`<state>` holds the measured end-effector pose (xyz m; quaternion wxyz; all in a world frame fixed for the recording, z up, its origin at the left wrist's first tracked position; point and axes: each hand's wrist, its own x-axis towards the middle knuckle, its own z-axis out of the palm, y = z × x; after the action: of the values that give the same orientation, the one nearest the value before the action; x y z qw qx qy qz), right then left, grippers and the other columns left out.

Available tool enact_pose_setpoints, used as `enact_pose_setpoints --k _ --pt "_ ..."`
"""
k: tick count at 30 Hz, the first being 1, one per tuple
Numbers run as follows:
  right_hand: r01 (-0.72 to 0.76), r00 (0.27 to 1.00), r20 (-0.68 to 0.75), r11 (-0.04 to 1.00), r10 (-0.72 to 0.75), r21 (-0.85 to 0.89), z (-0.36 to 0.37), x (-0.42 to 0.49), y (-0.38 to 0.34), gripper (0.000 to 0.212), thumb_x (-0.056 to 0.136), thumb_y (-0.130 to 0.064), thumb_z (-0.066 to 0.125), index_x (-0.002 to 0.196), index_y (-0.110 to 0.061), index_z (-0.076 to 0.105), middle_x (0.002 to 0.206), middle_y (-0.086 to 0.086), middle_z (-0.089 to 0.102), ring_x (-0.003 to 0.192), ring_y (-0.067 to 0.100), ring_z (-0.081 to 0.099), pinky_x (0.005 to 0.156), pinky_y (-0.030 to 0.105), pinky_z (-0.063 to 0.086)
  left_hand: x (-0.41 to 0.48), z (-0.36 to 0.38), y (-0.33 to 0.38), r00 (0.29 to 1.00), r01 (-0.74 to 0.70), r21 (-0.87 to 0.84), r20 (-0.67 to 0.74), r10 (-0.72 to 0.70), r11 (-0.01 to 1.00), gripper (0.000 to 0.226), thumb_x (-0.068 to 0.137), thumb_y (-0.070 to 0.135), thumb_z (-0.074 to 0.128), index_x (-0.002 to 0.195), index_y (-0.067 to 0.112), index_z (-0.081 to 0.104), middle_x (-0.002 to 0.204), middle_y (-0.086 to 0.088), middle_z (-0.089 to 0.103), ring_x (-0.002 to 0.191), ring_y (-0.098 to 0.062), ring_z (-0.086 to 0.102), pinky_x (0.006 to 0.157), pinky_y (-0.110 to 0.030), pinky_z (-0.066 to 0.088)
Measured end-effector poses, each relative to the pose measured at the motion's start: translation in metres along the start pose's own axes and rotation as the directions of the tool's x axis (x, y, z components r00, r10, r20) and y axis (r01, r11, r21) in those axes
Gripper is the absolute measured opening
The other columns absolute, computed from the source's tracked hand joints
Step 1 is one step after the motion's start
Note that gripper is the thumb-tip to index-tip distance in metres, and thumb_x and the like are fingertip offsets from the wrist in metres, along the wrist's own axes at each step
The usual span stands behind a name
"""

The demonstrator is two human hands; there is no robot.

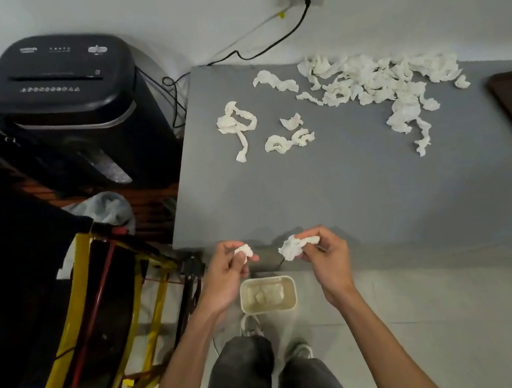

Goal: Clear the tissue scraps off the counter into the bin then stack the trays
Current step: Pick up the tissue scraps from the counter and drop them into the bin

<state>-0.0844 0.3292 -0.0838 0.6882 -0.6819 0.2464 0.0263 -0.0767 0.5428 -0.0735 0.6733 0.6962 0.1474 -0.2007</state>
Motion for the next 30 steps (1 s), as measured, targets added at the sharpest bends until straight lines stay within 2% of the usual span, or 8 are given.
enact_pose_setpoints --k 4,7,12,18,22,24,28,30 --pt "-0.202 0.979 0.054 0.971 0.196 0.128 -0.018 -0.034 0.039 0.022 0.094 0.008 0.058 0.098 0.003 0.079 0.1 0.018 0.08 0.102 0.033 0.076 0.098 0.043 0.06 -0.039 0.012 -0.044 0.994 0.067 0.04 -0.091 -0.064 0.997 0.012 0.105 0.011 0.058 0.116 0.013 0.063 0.105 -0.001 0.078 0.096 -0.015 0.072 0.086 -0.028 0.06" --pt "-0.275 0.958 0.123 0.952 0.259 0.137 -0.034 -0.05 0.08 0.023 0.099 -0.005 0.059 0.103 0.002 0.081 0.104 0.018 0.08 0.108 0.031 0.075 0.103 0.042 0.058 -0.066 0.023 -0.085 0.976 0.119 0.05 -0.19 -0.107 0.992 0.013 0.099 0.012 0.068 0.11 0.018 0.073 0.101 0.001 0.078 0.091 -0.011 0.074 0.08 -0.022 0.06" --pt "-0.303 0.942 0.122 0.949 0.312 -0.088 -0.058 -0.064 0.172 0.026 0.092 -0.001 0.075 0.102 -0.023 0.086 0.109 -0.004 0.081 0.109 0.019 0.074 0.104 0.042 0.058 -0.086 0.037 -0.166 0.964 0.16 0.095 -0.23 -0.134 0.983 0.022 0.089 0.003 0.077 0.102 0.02 0.081 0.1 0.006 0.079 0.097 -0.011 0.074 0.09 -0.028 0.058" --pt "-0.328 0.933 0.084 0.922 0.35 -0.205 -0.068 -0.051 0.276 0.039 0.087 0.005 0.08 0.102 -0.031 0.083 0.109 -0.007 0.08 0.11 0.014 0.072 0.097 0.046 0.062 -0.065 0.047 -0.255 0.934 0.232 0.105 -0.301 -0.192 0.967 0.026 0.085 0.0 0.08 0.1 0.022 0.082 0.094 0.006 0.08 0.088 -0.015 0.076 0.083 -0.028 0.06" --pt "-0.197 0.954 0.12 0.874 0.276 -0.443 -0.067 -0.024 0.343 0.034 0.09 0.0 0.075 0.097 -0.032 0.084 0.098 -0.02 0.08 0.089 0.006 0.076 0.086 0.028 0.06 -0.022 0.05 -0.321 0.908 0.273 0.138 -0.363 -0.208 0.952 0.02 0.085 0.006 0.081 0.096 0.022 0.077 0.088 0.008 0.078 0.077 -0.004 0.074 0.08 -0.037 0.063" --pt "-0.116 0.965 0.144 0.846 0.221 -0.52 -0.063 -0.004 0.373 0.027 0.089 -0.003 0.078 0.09 -0.029 0.084 0.091 -0.02 0.08 0.084 0.0 0.075 0.079 0.019 0.057 0.005 0.051 -0.354 0.899 0.285 0.182 -0.391 -0.197 0.941 0.016 0.084 0.006 0.082 0.093 0.015 0.073 0.087 0.006 0.076 0.068 0.001 0.071 0.072 -0.029 0.062" --pt "0.007 0.985 0.13 0.718 0.116 -0.696 -0.049 0.042 0.432 0.021 0.086 -0.012 0.078 0.083 -0.032 0.084 0.091 -0.011 0.08 0.086 0.005 0.074 0.082 0.023 0.057 0.062 0.054 -0.41 0.924 0.237 0.338 -0.369 -0.104 0.911 0.02 0.081 0.007 0.083 0.085 0.018 0.067 0.082 0.002 0.074 0.062 -0.007 0.071 0.064 -0.029 0.062" --pt "0.032 0.988 0.123 0.666 0.089 -0.745 -0.037 0.07 0.465 0.025 0.09 -0.009 0.071 0.088 -0.03 0.084 0.1 -0.002 0.078 0.089 0.015 0.073 0.088 0.026 0.056 0.091 0.056 -0.442 0.946 0.192 0.455 -0.322 -0.041 0.87 0.021 0.081 0.007 0.082 0.081 0.019 0.065 0.079 0.007 0.073 0.064 -0.004 0.068 0.063 -0.017 0.057"
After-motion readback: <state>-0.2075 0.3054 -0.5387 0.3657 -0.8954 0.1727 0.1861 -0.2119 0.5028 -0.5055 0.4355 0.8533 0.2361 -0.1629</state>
